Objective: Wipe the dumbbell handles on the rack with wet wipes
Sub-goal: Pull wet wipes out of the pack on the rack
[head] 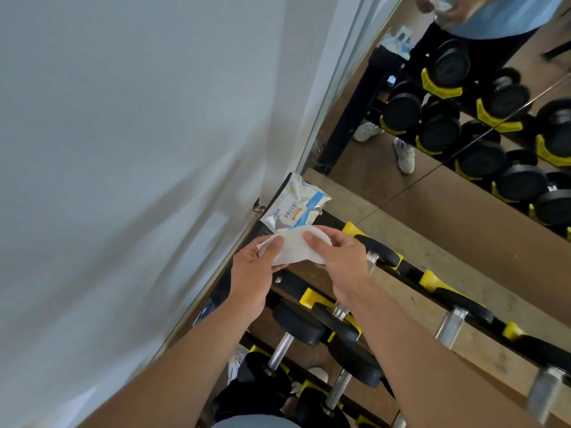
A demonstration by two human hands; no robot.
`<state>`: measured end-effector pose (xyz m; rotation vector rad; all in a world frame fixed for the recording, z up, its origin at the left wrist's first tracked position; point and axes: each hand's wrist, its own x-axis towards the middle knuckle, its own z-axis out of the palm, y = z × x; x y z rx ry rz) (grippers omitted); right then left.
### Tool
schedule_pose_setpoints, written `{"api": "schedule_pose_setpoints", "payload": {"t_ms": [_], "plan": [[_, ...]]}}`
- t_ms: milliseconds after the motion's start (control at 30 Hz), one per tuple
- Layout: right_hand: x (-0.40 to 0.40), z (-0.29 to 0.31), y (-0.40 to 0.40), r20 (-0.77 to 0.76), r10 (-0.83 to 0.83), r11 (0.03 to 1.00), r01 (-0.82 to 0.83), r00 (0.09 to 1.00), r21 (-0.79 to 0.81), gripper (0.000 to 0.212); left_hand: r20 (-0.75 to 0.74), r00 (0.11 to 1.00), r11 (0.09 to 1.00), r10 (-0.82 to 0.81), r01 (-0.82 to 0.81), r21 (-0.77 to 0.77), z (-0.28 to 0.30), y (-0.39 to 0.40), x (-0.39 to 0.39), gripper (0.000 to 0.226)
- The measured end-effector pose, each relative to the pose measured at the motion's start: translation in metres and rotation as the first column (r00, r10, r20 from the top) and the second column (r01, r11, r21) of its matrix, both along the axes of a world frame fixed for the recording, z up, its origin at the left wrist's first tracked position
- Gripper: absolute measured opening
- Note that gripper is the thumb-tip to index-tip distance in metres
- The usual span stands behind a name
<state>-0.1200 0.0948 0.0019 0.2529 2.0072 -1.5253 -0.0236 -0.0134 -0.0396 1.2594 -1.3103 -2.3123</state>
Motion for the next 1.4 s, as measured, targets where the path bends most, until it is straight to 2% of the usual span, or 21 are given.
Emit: {"api": "schedule_pose_setpoints", "payload": {"t_ms": [33, 67, 167, 200, 267, 300, 333, 400, 467, 533, 600, 667, 700, 800, 867, 967, 1033, 1100, 1200, 1267, 1400], "plan": [[0.003, 0.002, 0.000, -0.017, 0.034, 0.999, -0.034, 0.999, 0.037, 0.016, -0.007, 1.000, 1.000, 0.002, -0.002, 0.011, -0.001, -0.002, 0.000, 0.017], [0.005, 0.001, 0.001, -0.033, 0.067, 0.994, -0.063, 0.997, 0.089, 0.022, -0.007, 1.000, 1.000, 0.001, -0.001, 0.016, -0.002, -0.004, 0.000, 0.019], [0.008, -0.002, 0.003, 0.003, 0.133, 0.970, -0.131, 0.991, 0.205, 0.051, 0.013, 1.000, 0.999, 0.016, -0.016, 0.037, -0.002, -0.007, -0.002, 0.023], [0.008, -0.001, 0.004, 0.054, 0.112, 0.981, -0.119, 0.992, 0.153, 0.050, 0.017, 1.000, 0.999, 0.016, -0.017, 0.031, -0.003, -0.008, -0.002, 0.025], [0.006, 0.003, 0.005, 0.218, 0.016, 0.998, -0.002, 0.976, -0.068, 0.039, 0.024, 1.000, 1.000, 0.015, -0.015, 0.013, -0.004, -0.009, -0.003, 0.025], [0.005, 0.004, 0.006, 0.255, -0.018, 0.989, 0.054, 0.967, -0.136, 0.034, 0.029, 1.000, 1.000, 0.012, -0.012, 0.005, -0.005, -0.009, -0.003, 0.025], [0.004, 0.003, 0.006, 0.237, -0.038, 0.988, 0.071, 0.971, -0.136, 0.030, 0.029, 0.999, 1.000, 0.017, -0.018, 0.011, -0.004, -0.009, -0.003, 0.025], [0.005, -0.004, 0.006, 0.137, -0.054, 0.998, 0.057, 0.989, -0.013, 0.029, 0.013, 0.998, 0.996, 0.055, -0.056, 0.063, -0.001, -0.011, -0.003, 0.021], [0.006, -0.010, 0.003, 0.009, 0.006, 0.980, -0.007, 1.000, 0.199, 0.025, -0.025, 0.995, 0.987, 0.095, -0.091, 0.135, 0.002, -0.016, -0.004, 0.014], [0.004, -0.013, -0.002, -0.077, 0.114, 0.940, -0.082, 0.991, 0.332, 0.018, 0.013, 0.995, 0.987, 0.094, -0.095, 0.132, -0.003, -0.024, -0.006, 0.026], [-0.005, -0.018, -0.012, -0.171, 0.236, 0.904, -0.152, 0.957, 0.400, 0.022, 0.085, 0.996, 0.999, 0.021, -0.023, 0.023, -0.007, -0.028, -0.012, 0.031], [-0.022, -0.027, -0.026, -0.264, 0.334, 0.872, -0.190, 0.905, 0.451, 0.032, 0.164, 0.978, 0.981, -0.132, 0.152, -0.118, -0.015, -0.031, -0.024, 0.016], [-0.031, -0.030, -0.034, -0.285, 0.353, 0.862, -0.192, 0.891, 0.468, 0.034, 0.209, 0.957, 0.946, -0.201, 0.245, -0.210, -0.021, -0.033, -0.030, 0.018], [-0.054, -0.039, -0.051, -0.235, 0.353, 0.858, -0.213, 0.906, 0.467, 0.032, 0.291, 0.888, 0.806, -0.356, 0.449, -0.385, -0.034, -0.041, -0.050, 0.046], [-0.062, -0.044, -0.055, -0.149, 0.367, 0.848, -0.264, 0.918, 0.460, 0.025, 0.351, 0.853, 0.782, -0.386, 0.504, -0.365, -0.040, -0.044, -0.061, 0.047], [-0.061, -0.052, -0.058, -0.112, 0.480, 0.758, -0.348, 0.870, 0.551, 0.017, 0.358, 0.860, 0.836, -0.362, 0.470, -0.284, -0.051, -0.047, -0.070, 0.038], [-0.059, -0.058, -0.060, -0.165, 0.519, 0.699, -0.306, 0.838, 0.646, 0.017, 0.343, 0.877, 0.839, -0.337, 0.445, -0.313, -0.054, -0.045, -0.072, 0.039], [-0.058, -0.060, -0.064, -0.179, 0.583, 0.599, -0.270, 0.793, 0.754, 0.016, 0.346, 0.872, 0.825, -0.346, 0.458, -0.331, -0.055, -0.042, -0.072, 0.045], [-0.057, -0.063, -0.067, -0.186, 0.696, 0.453, -0.223, 0.694, 0.863, 0.017, 0.385, 0.832, 0.791, -0.400, 0.526, -0.314, -0.061, -0.036, -0.068, 0.057], [-0.058, -0.064, -0.067, -0.187, 0.738, 0.405, -0.203, 0.649, 0.892, 0.018, 0.389, 0.817, 0.770, -0.426, 0.553, -0.319, -0.063, -0.033, -0.064, 0.067], [-0.063, -0.069, -0.068, -0.196, 0.803, 0.312, -0.117, 0.563, 0.943, 0.023, 0.467, 0.769, 0.652, -0.437, 0.628, -0.424, -0.068, -0.031, -0.059, 0.083]]}}
